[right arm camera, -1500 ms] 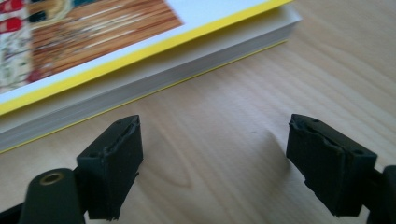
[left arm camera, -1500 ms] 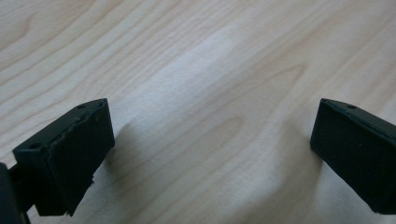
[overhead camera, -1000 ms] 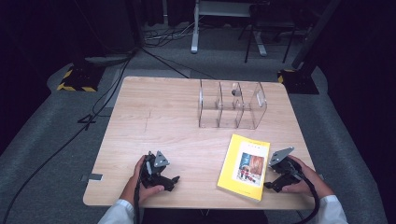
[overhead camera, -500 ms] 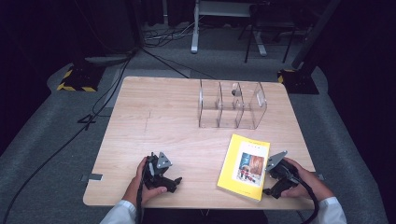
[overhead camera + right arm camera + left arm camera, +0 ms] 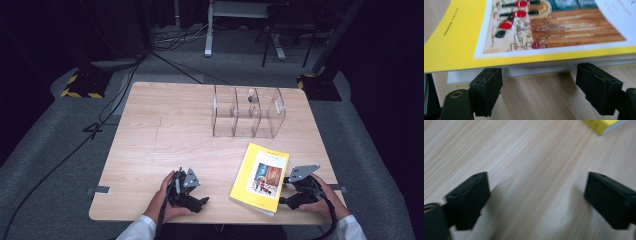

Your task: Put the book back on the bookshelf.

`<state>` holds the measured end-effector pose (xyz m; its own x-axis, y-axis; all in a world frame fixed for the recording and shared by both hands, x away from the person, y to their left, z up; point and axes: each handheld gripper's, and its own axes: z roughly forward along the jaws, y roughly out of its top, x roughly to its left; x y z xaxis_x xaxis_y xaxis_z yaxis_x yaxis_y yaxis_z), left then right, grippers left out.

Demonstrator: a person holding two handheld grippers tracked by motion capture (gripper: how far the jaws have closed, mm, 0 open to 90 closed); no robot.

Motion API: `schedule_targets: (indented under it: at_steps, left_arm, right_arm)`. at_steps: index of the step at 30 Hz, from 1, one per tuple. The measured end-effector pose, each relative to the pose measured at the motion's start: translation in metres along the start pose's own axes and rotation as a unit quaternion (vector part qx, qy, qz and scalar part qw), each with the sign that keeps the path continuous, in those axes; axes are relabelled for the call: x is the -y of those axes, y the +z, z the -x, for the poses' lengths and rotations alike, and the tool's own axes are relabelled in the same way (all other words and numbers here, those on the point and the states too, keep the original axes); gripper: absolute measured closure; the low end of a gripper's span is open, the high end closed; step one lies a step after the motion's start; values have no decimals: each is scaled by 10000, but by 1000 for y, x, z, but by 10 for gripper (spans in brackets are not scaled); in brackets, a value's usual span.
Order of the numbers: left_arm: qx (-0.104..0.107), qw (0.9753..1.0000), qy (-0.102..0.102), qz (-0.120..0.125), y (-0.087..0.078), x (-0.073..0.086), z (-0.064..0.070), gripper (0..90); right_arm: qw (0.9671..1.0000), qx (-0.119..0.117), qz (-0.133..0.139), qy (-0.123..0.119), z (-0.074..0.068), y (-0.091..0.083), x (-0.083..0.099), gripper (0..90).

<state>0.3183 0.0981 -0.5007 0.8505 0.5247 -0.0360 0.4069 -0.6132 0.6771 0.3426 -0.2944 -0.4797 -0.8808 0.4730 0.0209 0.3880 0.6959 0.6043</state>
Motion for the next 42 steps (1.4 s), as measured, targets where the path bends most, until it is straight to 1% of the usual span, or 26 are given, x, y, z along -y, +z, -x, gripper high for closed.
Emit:
schedule_targets:
  at_steps: [1, 2, 3, 4, 5, 6, 7, 8, 9, 11, 12, 15, 16, 17, 19, 22, 23, 24, 26, 27, 28, 29, 33, 36, 39, 42]
  left_arm:
    - [95, 9999, 78, -21, 3, -4, 4, 192]
    - [95, 9999, 78, -21, 3, -4, 4, 152]
    - [126, 9998, 168, 5, 6, -8, 8, 152]
    - [186, 9995, 233, 54, 8, -12, 12, 179]
    - [308, 9989, 342, 74, 13, -20, 21, 169]
    - [308, 9989, 342, 74, 13, -20, 21, 161]
    - [350, 9982, 482, 102, 16, -25, 26, 161]
    - [406, 9976, 541, 141, 17, -29, 30, 167]
    - [462, 9971, 584, 180, 20, -33, 35, 167]
    - [626, 9952, 715, 252, 27, -44, 46, 167]
    - [669, 9946, 747, 281, 31, -48, 51, 167]
    - [876, 9905, 1001, 353, 47, -64, 72, 171]
    - [876, 9905, 1001, 353, 47, -64, 72, 164]
    - [832, 9903, 1026, 429, 51, -67, 77, 164]
    - [753, 9907, 1034, 473, 54, -71, 81, 156]
    - [829, 9908, 814, 694, 57, -78, 81, 160]
    - [795, 9910, 776, 740, 58, -79, 82, 165]
    - [695, 9916, 761, 780, 60, -81, 85, 170]
    - [468, 9925, 831, 760, 61, -83, 89, 213]
    - [369, 9928, 840, 774, 62, -83, 90, 213]
    - [255, 9918, 897, 878, 61, -84, 92, 235]
    - [185, 9913, 889, 948, 60, -84, 93, 261]
    - [-131, 9911, 818, 1041, 58, -84, 93, 444]
    - [-185, 9893, 881, 1149, 55, -82, 91, 566]
    - [-259, 9877, 1041, 1141, 52, -82, 91, 611]
    - [-287, 9874, 1026, 1172, 48, -81, 89, 683]
  right_arm:
    - [9999, -16, 110, 32, 0, -2, -2, 220]
    - [9997, -28, 244, 76, -1, -5, -4, 230]
    - [9997, -28, 244, 76, -1, -5, -4, 230]
    - [9990, -48, 405, 156, -2, -8, -8, 230]
    - [9989, -14, 446, 144, -3, -9, -9, 229]
    - [9989, -14, 446, 144, -3, -9, -9, 229]
    - [9988, 16, 480, 132, -4, -10, -11, 229]
    - [9983, 55, 567, 144, -6, -11, -15, 230]
    - [9983, 55, 567, 144, -6, -11, -15, 230]
    - [9972, 37, 714, 207, -9, -14, -20, 229]
    - [9972, 37, 714, 207, -9, -14, -20, 229]
    - [9952, 32, 936, 276, -12, -17, -26, 229]
    - [9952, 32, 936, 276, -12, -17, -26, 229]
    - [9949, 34, 961, 303, -12, -17, -27, 230]
    - [9940, 70, 1047, 313, -13, -17, -29, 229]
    - [9929, 68, 1138, 340, -14, -17, -32, 230]
    - [9924, 65, 1182, 349, -14, -17, -33, 229]
    - [9920, 65, 1207, 352, -15, -17, -34, 230]
    - [9911, 70, 1284, 350, -16, -18, -36, 230]
    - [9909, 88, 1302, 333, -17, -18, -37, 230]
    - [9908, 89, 1310, 330, -17, -18, -37, 230]
    - [9902, 94, 1348, 358, -17, -17, -38, 230]
    - [9895, 86, 1386, 390, -17, -17, -39, 230]
    - [9890, 92, 1414, 420, -17, -16, -39, 230]
    - [9877, 39, 1477, 511, -16, -17, -39, 230]
    - [9869, 12, 1514, 556, -15, -17, -38, 229]
